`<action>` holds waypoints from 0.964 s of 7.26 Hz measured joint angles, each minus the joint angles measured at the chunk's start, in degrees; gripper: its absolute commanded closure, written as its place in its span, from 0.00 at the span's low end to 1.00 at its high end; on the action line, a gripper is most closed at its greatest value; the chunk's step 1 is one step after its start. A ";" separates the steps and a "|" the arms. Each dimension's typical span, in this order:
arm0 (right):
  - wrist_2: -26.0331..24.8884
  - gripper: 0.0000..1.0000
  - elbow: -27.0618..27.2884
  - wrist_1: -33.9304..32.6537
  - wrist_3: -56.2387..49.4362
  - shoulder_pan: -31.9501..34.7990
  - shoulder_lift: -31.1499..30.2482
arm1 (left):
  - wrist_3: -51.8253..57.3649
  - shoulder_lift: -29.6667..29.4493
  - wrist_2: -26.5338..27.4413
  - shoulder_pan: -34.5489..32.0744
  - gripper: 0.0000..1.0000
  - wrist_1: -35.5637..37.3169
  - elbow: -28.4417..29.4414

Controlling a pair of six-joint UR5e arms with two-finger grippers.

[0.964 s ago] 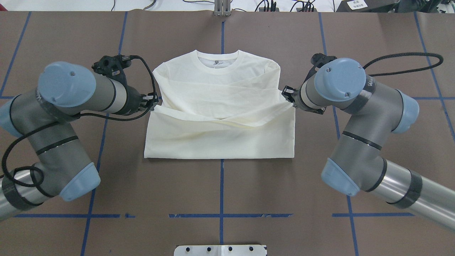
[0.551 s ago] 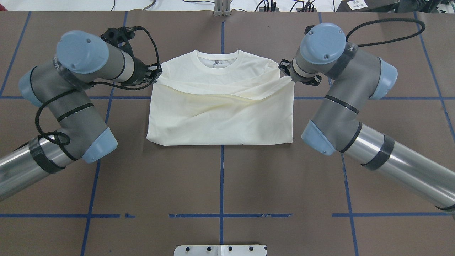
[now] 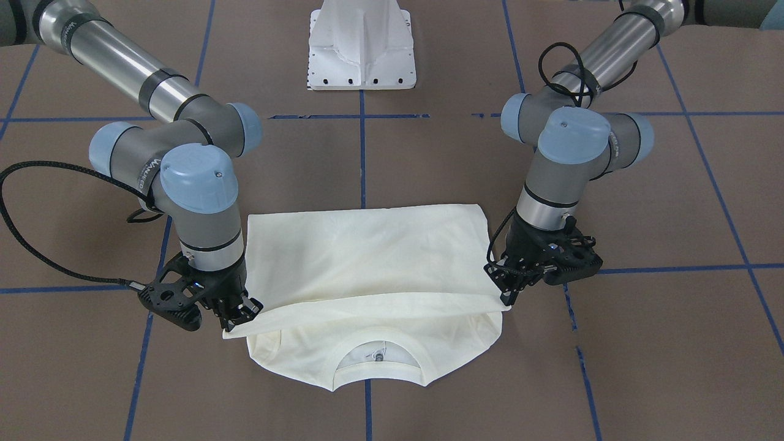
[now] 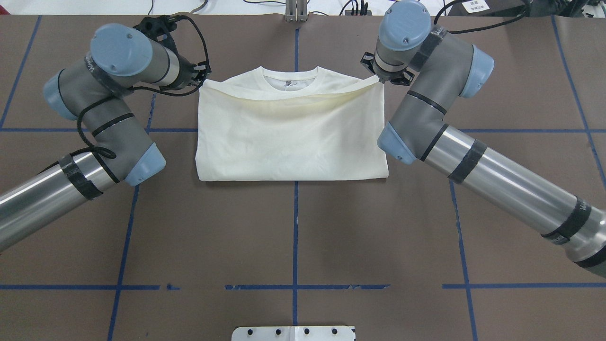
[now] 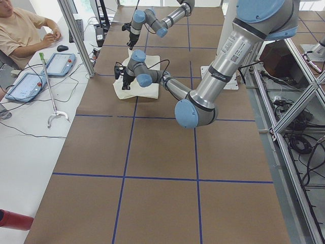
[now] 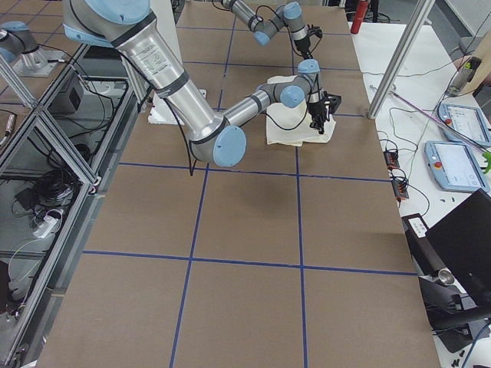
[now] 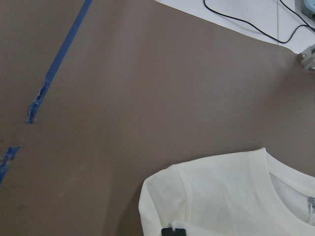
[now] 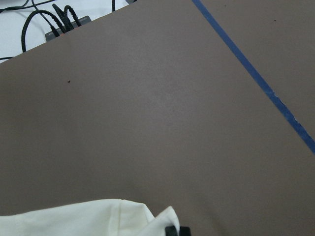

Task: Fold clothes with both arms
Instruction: 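Release the hem at the collar and raise both grippers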

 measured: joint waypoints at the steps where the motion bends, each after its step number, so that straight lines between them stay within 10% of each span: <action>1: 0.00 1.00 -1.76 0.28 -0.17 0.08 0.86 | 0.11 -0.79 0.55 -0.01 1.00 -1.08 2.24; 7: -0.36 0.56 -0.77 2.80 0.39 -1.71 -0.92 | 0.25 -0.25 -0.10 -0.23 0.44 -6.06 3.83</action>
